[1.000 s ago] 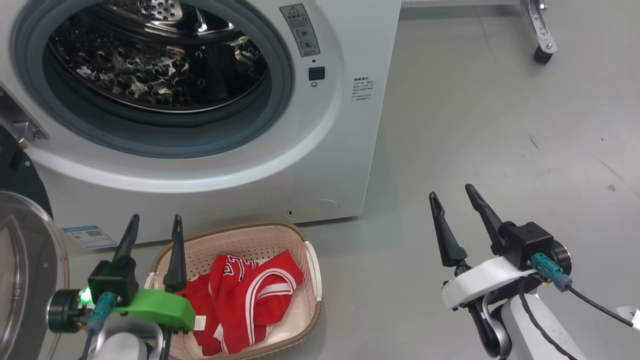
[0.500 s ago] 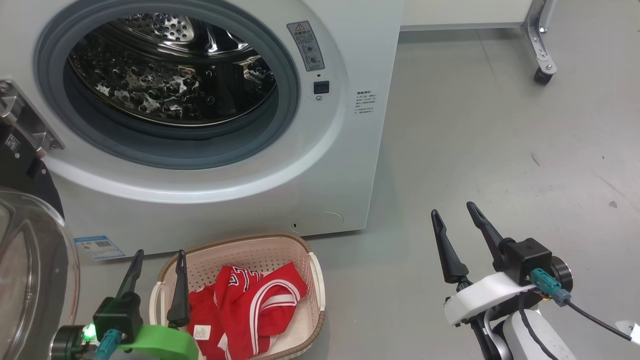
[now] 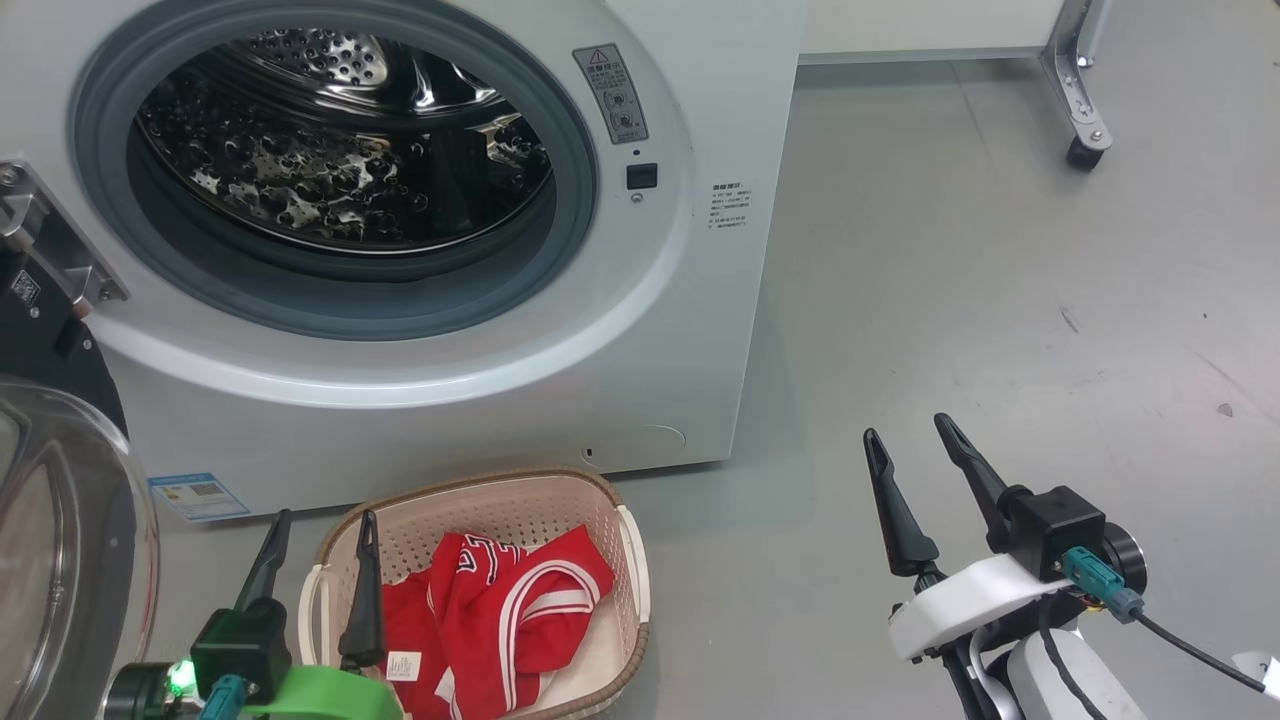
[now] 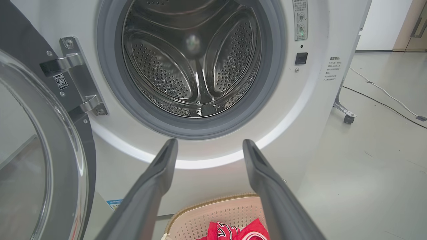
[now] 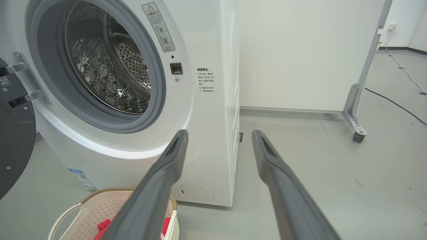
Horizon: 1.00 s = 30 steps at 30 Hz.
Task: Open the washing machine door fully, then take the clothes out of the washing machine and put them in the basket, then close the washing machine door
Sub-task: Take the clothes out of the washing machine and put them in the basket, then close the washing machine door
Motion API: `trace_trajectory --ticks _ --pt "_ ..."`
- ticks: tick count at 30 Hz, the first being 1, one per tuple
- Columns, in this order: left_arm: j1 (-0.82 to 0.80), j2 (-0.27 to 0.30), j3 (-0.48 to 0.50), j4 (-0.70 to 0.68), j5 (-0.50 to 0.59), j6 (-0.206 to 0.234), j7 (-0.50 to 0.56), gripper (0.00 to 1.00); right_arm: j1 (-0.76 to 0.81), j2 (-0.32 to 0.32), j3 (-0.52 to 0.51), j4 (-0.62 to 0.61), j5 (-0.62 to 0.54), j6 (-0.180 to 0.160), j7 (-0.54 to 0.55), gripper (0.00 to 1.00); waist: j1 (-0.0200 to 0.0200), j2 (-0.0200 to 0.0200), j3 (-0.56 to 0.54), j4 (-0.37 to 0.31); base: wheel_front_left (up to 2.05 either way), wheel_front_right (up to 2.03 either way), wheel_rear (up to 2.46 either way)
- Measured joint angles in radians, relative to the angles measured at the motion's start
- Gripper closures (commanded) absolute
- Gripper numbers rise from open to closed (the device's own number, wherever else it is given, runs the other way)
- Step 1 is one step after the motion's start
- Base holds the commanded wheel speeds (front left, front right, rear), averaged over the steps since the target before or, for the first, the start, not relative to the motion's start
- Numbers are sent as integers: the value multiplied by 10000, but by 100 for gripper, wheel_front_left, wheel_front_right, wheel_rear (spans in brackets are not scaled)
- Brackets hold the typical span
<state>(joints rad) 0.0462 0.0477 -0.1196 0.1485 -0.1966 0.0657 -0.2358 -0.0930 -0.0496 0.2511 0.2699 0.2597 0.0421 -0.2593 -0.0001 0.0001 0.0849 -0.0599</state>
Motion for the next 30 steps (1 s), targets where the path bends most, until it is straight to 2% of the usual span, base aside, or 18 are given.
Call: trace_trajectory --ticks 30 --pt "419 31 -130 -961 176 140 516 0 0 4 -65 -56 -71 88 0 0 0 0 24 62 0 1 0"
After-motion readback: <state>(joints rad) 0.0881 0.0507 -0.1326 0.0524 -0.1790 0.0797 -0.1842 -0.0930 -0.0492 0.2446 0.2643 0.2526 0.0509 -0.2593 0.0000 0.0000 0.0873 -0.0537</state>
